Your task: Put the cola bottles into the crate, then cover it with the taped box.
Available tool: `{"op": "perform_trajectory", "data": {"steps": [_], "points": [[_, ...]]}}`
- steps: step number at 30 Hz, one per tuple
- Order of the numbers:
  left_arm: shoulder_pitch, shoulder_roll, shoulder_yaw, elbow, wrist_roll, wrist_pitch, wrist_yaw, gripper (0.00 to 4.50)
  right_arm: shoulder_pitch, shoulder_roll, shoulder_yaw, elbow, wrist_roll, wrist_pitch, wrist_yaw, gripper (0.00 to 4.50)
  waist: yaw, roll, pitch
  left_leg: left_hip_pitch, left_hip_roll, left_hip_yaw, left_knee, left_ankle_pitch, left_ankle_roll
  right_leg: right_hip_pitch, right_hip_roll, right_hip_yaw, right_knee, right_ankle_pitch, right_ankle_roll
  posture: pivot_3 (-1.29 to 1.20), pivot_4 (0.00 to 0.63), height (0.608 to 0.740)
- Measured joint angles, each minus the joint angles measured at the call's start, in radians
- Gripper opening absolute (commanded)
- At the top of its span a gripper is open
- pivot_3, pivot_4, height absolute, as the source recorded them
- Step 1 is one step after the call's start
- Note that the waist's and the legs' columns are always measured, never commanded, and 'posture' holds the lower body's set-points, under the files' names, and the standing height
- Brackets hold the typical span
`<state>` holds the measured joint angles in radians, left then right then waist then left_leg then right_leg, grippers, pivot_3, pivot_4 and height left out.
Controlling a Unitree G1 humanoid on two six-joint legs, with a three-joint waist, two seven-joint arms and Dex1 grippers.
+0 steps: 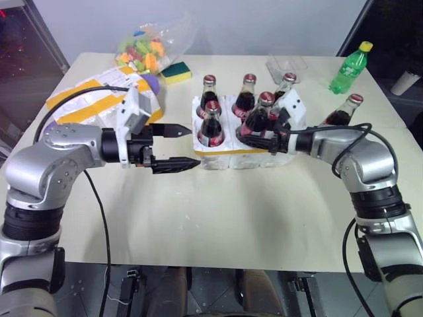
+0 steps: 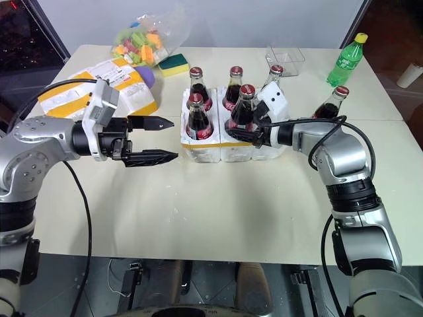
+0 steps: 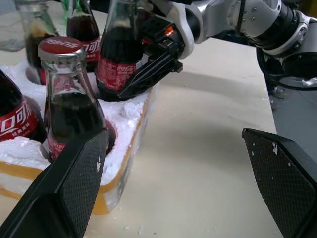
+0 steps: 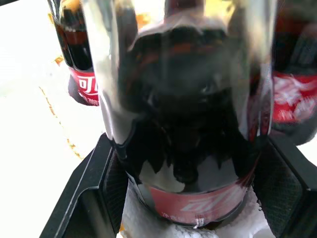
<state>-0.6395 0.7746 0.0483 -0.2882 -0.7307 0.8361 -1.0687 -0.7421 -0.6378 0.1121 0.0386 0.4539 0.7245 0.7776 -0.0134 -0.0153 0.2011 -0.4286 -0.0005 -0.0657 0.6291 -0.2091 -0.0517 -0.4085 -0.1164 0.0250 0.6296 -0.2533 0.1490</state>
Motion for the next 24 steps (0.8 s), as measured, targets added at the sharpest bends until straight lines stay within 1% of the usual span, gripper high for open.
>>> {"op": "perform_trajectory", "data": {"steps": [2,4,5,6,9,11,15,17,20,22,24], "points": [[-0.003,-0.001,-0.003,0.006,0.002,-0.003,-0.002,4.50,-0.012,0.023,0.000,0.042,-0.018,-0.013,-0.002,2.79,-0.002,0.000,0.000,0.001,0.000,0.000,0.000,0.000,0.000,0.001,0.000,0.000,0.000,0.000,0.000,0.00,0.150,0.739],[-0.018,-0.009,-0.020,0.016,0.004,-0.016,-0.007,4.50,-0.048,0.057,0.000,0.111,-0.041,-0.025,-0.009,3.83,-0.006,0.000,0.000,0.003,0.000,0.000,0.001,0.000,-0.001,0.002,0.000,0.000,0.001,0.000,0.000,0.00,0.150,0.739],[-0.025,-0.012,-0.028,0.015,0.004,-0.021,-0.012,4.50,-0.060,0.070,0.000,0.133,-0.053,-0.035,-0.016,4.20,-0.007,0.000,0.000,0.003,0.000,0.000,0.001,0.001,-0.001,0.003,0.000,0.000,0.001,0.000,0.000,0.00,0.150,0.739],[-0.029,-0.013,-0.033,0.015,0.004,-0.023,-0.016,4.50,-0.067,0.076,0.000,0.151,-0.061,-0.039,-0.022,4.47,-0.008,0.000,0.000,0.004,0.000,0.000,0.001,0.001,-0.001,0.004,0.000,0.000,0.001,0.000,0.000,0.00,0.150,0.739],[-0.034,-0.013,-0.034,0.025,0.006,-0.035,-0.022,4.50,-0.068,0.079,-0.013,0.160,-0.066,-0.036,-0.028,4.47,-0.007,-0.001,0.000,0.005,0.000,0.000,0.002,0.001,-0.001,0.005,0.000,0.000,0.001,0.000,0.000,0.00,0.150,0.739],[-0.037,-0.013,-0.035,0.033,0.009,-0.038,-0.024,4.50,-0.050,0.077,-0.036,0.129,-0.062,-0.013,-0.040,4.47,-0.002,0.000,0.000,0.005,0.000,-0.001,0.002,0.001,-0.001,0.005,0.000,0.000,0.001,0.000,0.000,0.00,0.150,0.739],[-0.037,-0.014,-0.037,0.037,0.014,-0.039,-0.033,4.50,0.053,0.031,-0.140,-0.079,0.014,0.115,-0.069,4.47,0.002,0.000,0.000,0.001,0.000,-0.001,0.001,0.001,-0.001,0.002,0.000,0.000,0.001,0.000,0.000,0.00,0.150,0.739],[-0.037,-0.015,-0.040,0.037,0.016,-0.040,-0.037,4.50,0.091,0.007,-0.222,-0.187,0.066,0.188,-0.098,4.47,0.000,0.000,0.000,0.001,0.000,-0.001,0.000,0.001,-0.001,0.001,0.000,0.000,0.001,0.000,0.000,0.00,0.150,0.739],[-0.038,-0.017,-0.045,0.037,0.022,-0.041,-0.042,4.50,0.144,-0.042,-0.386,-0.339,0.147,0.296,-0.152,4.47,0.001,0.000,0.000,0.002,0.000,-0.001,0.000,0.001,-0.001,0.002,0.000,0.000,0.002,0.000,0.000,0.00,0.150,0.739],[-0.036,-0.018,-0.047,0.038,0.024,-0.042,-0.042,4.50,0.203,-0.067,-0.469,-0.403,0.177,0.346,-0.176,4.47,0.000,-0.001,0.000,0.003,0.000,-0.001,0.000,0.001,-0.001,0.003,0.000,0.000,0.001,0.000,0.000,0.00,0.150,0.739],[-0.034,-0.023,-0.053,0.039,0.025,-0.043,-0.043,4.50,0.311,-0.102,-0.532,-0.448,0.179,0.382,-0.198,4.47,0.001,-0.001,-0.001,0.003,0.000,-0.001,0.001,0.001,-0.001,0.004,0.000,0.000,0.001,0.000,-0.001,0.00,0.150,0.739]]}}
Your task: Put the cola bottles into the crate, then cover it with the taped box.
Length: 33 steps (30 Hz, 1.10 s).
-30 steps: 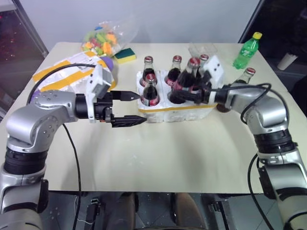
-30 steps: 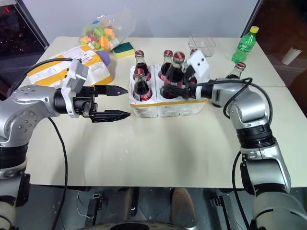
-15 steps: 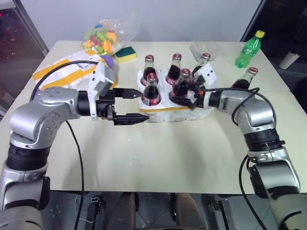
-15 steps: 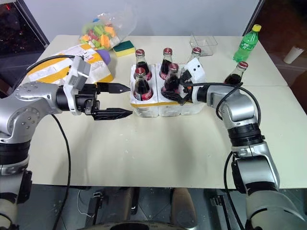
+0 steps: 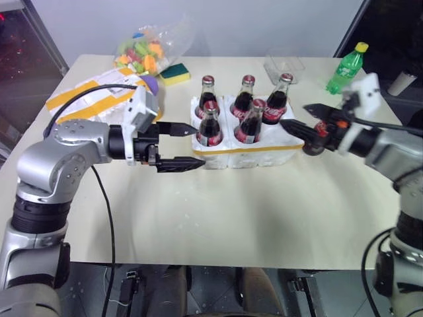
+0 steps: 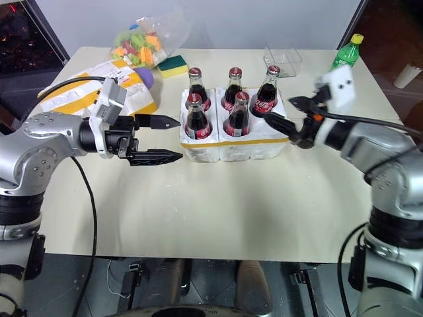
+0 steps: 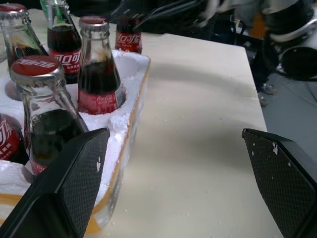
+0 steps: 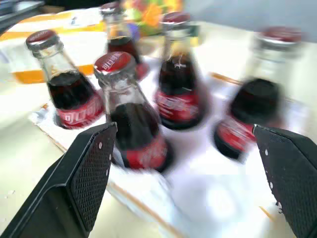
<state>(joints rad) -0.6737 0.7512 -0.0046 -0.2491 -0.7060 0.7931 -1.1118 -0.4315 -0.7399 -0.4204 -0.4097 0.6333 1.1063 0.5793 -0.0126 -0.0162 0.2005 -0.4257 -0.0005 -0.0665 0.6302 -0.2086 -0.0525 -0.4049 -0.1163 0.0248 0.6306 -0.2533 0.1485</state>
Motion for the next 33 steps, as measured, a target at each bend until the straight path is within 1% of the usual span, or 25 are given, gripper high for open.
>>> {"op": "perform_trajectory", "data": {"steps": [2,4,7,11,18,26,27,29,31,33], "points": [[-0.001,-0.008,-0.002,0.003,0.001,0.000,0.001,4.50,0.073,-0.011,-0.034,0.000,-0.016,0.001,-0.026,4.47,0.000,0.000,0.000,0.000,0.000,0.000,0.000,0.000,0.000,0.000,0.000,0.000,0.000,0.000,0.000,0.00,0.150,0.739],[-0.002,-0.012,-0.004,0.005,0.003,0.000,0.001,4.50,0.112,-0.019,-0.047,0.006,-0.042,-0.005,-0.053,4.47,-0.004,0.000,0.000,0.000,0.000,0.001,0.001,0.000,0.000,0.000,0.000,0.001,0.000,0.000,-0.001,0.00,0.150,0.739],[-0.008,-0.026,-0.014,0.005,0.006,-0.002,0.000,4.50,0.130,-0.025,-0.052,0.038,-0.081,-0.055,-0.074,4.47,-0.008,0.001,0.000,0.001,0.000,0.001,0.001,0.000,0.000,0.000,0.000,0.001,0.000,0.000,-0.001,0.00,0.150,0.739],[-0.022,-0.037,-0.015,0.012,0.007,-0.002,0.001,4.50,0.126,-0.022,-0.010,0.150,-0.141,-0.166,-0.087,4.47,-0.005,0.001,0.000,0.000,0.000,0.001,0.001,0.000,0.000,0.000,0.000,0.001,0.000,0.000,0.000,0.00,0.150,0.739],[-0.030,-0.038,-0.015,0.010,0.007,0.001,0.006,4.50,-0.005,0.014,0.085,0.409,-0.225,-0.326,-0.101,4.47,-0.007,0.001,0.000,0.000,0.000,0.001,0.000,0.000,0.000,0.000,0.000,0.001,0.000,0.000,0.000,0.00,0.150,0.739],[-0.020,-0.021,0.005,-0.010,-0.001,0.009,0.035,4.50,-0.146,0.046,0.111,0.658,-0.262,-0.458,-0.075,4.47,-0.007,0.001,0.000,0.000,0.000,0.001,0.000,0.000,0.000,0.000,0.000,0.001,0.000,0.000,0.000,0.00,0.150,0.739],[-0.017,-0.021,0.005,-0.012,-0.003,0.009,0.037,4.50,-0.162,0.047,0.122,0.684,-0.268,-0.473,-0.071,4.23,-0.008,0.001,0.000,0.000,0.000,0.001,0.000,0.000,0.000,0.000,0.000,0.001,0.000,0.000,0.000,0.00,0.150,0.739],[-0.008,-0.021,0.008,-0.016,-0.004,0.010,0.045,4.50,-0.193,0.054,0.132,0.745,-0.276,-0.500,-0.060,3.61,-0.008,0.001,0.000,0.000,0.000,0.001,0.000,0.000,0.000,0.000,0.000,0.001,0.000,0.000,0.000,0.00,0.150,0.739],[-0.007,-0.021,0.010,-0.020,-0.004,0.010,0.050,4.50,-0.213,0.059,0.141,0.784,-0.279,-0.522,-0.051,2.66,-0.008,0.001,0.000,0.000,0.000,0.001,0.000,0.000,0.000,0.000,0.000,0.001,0.000,0.000,0.000,0.00,0.150,0.739],[-0.007,-0.021,0.015,-0.026,-0.006,0.010,0.053,4.50,-0.221,0.059,0.144,0.801,-0.286,-0.538,-0.041,2.61,-0.005,0.001,0.000,0.000,0.000,0.001,0.000,0.000,0.000,0.000,0.000,0.001,0.000,0.000,0.000,0.00,0.150,0.739]]}}
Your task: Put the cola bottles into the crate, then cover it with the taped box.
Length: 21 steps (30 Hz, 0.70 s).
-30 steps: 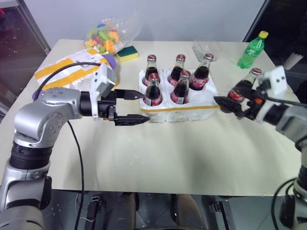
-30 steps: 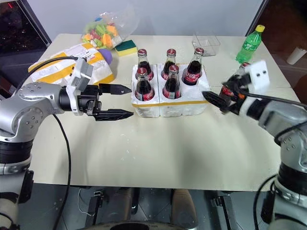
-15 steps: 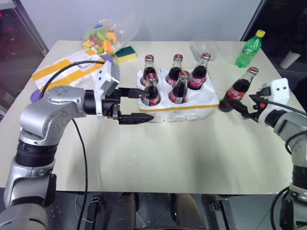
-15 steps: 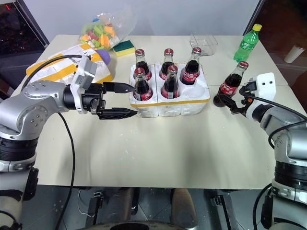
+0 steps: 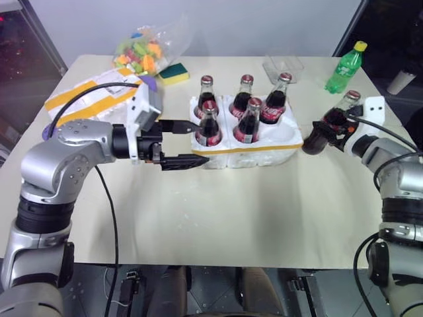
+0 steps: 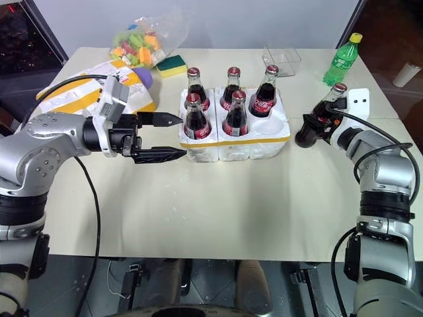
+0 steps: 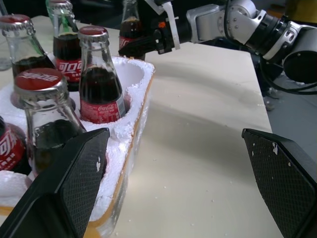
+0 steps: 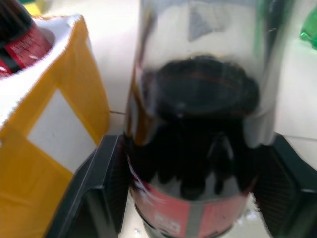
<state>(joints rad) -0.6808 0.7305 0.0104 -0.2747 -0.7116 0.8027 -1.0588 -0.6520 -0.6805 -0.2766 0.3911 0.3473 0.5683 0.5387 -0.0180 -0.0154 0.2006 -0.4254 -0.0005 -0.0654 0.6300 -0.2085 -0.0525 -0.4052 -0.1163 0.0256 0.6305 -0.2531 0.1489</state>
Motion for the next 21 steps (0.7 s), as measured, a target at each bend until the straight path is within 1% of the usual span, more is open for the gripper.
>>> {"op": "perform_trajectory", "data": {"steps": [5,7,9,15,18,21], "points": [[0.000,0.000,0.005,-0.001,-0.001,0.000,0.013,4.50,0.005,0.000,0.001,-0.012,0.001,-0.001,0.017,2.61,-0.002,0.001,0.000,0.000,0.000,0.000,0.000,0.000,0.000,0.000,0.000,0.000,0.000,0.000,0.000,0.00,0.150,0.739],[0.001,0.000,0.006,-0.002,-0.004,0.000,0.018,4.50,0.009,-0.003,-0.007,-0.060,0.022,0.021,0.026,2.61,-0.003,0.004,0.003,-0.001,0.000,0.000,0.000,0.000,0.000,-0.002,0.000,0.000,0.000,0.000,0.000,0.00,0.150,0.739],[0.002,0.000,0.006,-0.002,-0.011,0.001,0.020,4.50,0.005,-0.011,-0.031,-0.151,0.075,0.061,0.046,2.61,-0.004,0.010,0.006,-0.001,0.000,0.000,-0.001,0.000,0.000,-0.003,0.000,0.000,0.001,0.000,0.000,0.00,0.150,0.739],[0.008,0.004,0.006,-0.002,-0.017,0.001,0.023,4.50,-0.056,-0.053,-0.091,-0.427,0.279,0.191,0.119,2.61,-0.002,0.011,0.006,-0.001,0.000,0.000,-0.002,0.000,0.000,-0.002,0.000,0.000,0.000,0.000,0.000,0.00,0.150,0.739],[0.008,0.006,0.007,-0.002,-0.017,0.001,0.028,4.50,-0.039,-0.062,-0.059,-0.507,0.305,0.216,0.150,2.61,0.000,0.010,0.006,-0.001,0.000,0.000,0.000,0.000,0.000,-0.001,0.000,0.000,0.000,0.000,0.000,0.00,0.150,0.739],[0.008,0.007,0.007,-0.001,-0.017,0.000,0.031,4.50,-0.012,-0.061,0.001,-0.523,0.304,0.241,0.159,2.61,0.003,0.010,0.006,-0.001,0.000,0.000,0.001,0.000,0.000,-0.001,0.000,0.000,0.000,0.000,0.000,0.00,0.150,0.739]]}}
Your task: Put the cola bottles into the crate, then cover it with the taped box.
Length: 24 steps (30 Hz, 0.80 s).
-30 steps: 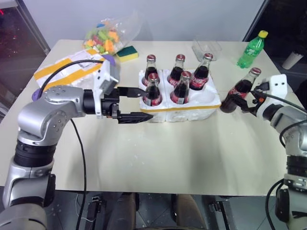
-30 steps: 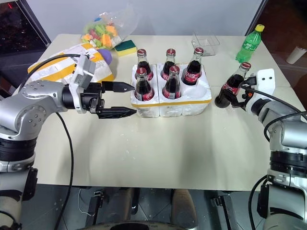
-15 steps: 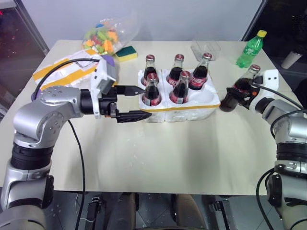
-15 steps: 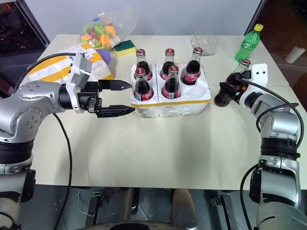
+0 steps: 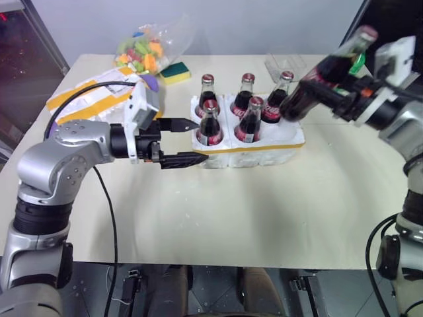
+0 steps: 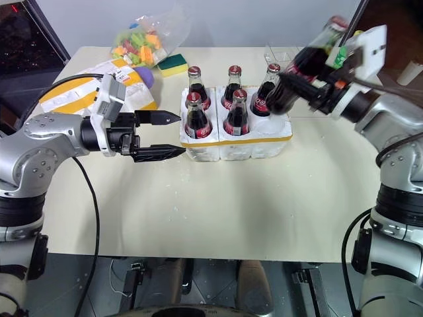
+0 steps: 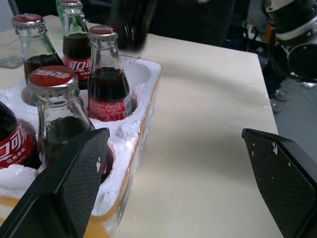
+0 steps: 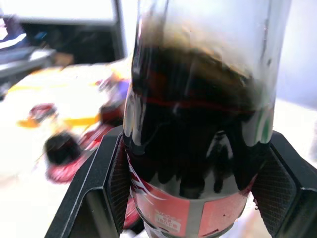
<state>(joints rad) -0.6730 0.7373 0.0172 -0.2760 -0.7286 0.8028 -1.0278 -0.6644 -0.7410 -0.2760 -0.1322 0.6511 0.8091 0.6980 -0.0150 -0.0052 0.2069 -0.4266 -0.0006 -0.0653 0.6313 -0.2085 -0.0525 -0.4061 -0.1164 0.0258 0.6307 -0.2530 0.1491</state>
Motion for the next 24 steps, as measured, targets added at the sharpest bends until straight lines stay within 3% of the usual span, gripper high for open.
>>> {"op": "perform_trajectory", "data": {"steps": [15,17,19,24], "points": [[0.012,0.018,0.006,-0.001,0.000,-0.001,0.012,4.50,0.009,0.025,0.223,0.138,-0.190,-0.077,-0.004,2.61,-0.004,0.000,0.000,0.000,0.000,0.000,-0.001,0.000,0.000,-0.001,0.000,0.000,0.000,0.000,0.000,0.00,0.150,0.739],[0.014,0.026,0.007,-0.001,0.000,-0.001,0.012,4.50,0.012,0.037,0.249,0.180,-0.226,-0.088,-0.008,3.70,-0.002,0.000,0.000,0.000,0.000,0.000,-0.002,0.000,0.000,-0.001,0.000,0.000,0.000,0.000,0.000,0.00,0.150,0.739],[0.017,0.029,0.010,-0.001,0.000,-0.002,0.017,4.50,-0.002,0.041,0.261,0.187,-0.237,-0.098,-0.003,4.43,-0.003,-0.002,-0.001,0.001,0.000,0.000,-0.001,0.000,0.000,0.000,0.000,0.000,0.000,0.000,0.000,0.00,0.150,0.739],[0.065,0.052,0.019,-0.005,0.011,-0.006,0.038,4.50,-0.007,0.059,0.248,0.188,-0.230,-0.077,-0.003,4.43,-0.004,-0.003,-0.002,0.002,0.000,0.000,0.001,0.000,0.000,0.002,0.000,0.000,0.000,0.000,0.000,0.00,0.150,0.739]]}}
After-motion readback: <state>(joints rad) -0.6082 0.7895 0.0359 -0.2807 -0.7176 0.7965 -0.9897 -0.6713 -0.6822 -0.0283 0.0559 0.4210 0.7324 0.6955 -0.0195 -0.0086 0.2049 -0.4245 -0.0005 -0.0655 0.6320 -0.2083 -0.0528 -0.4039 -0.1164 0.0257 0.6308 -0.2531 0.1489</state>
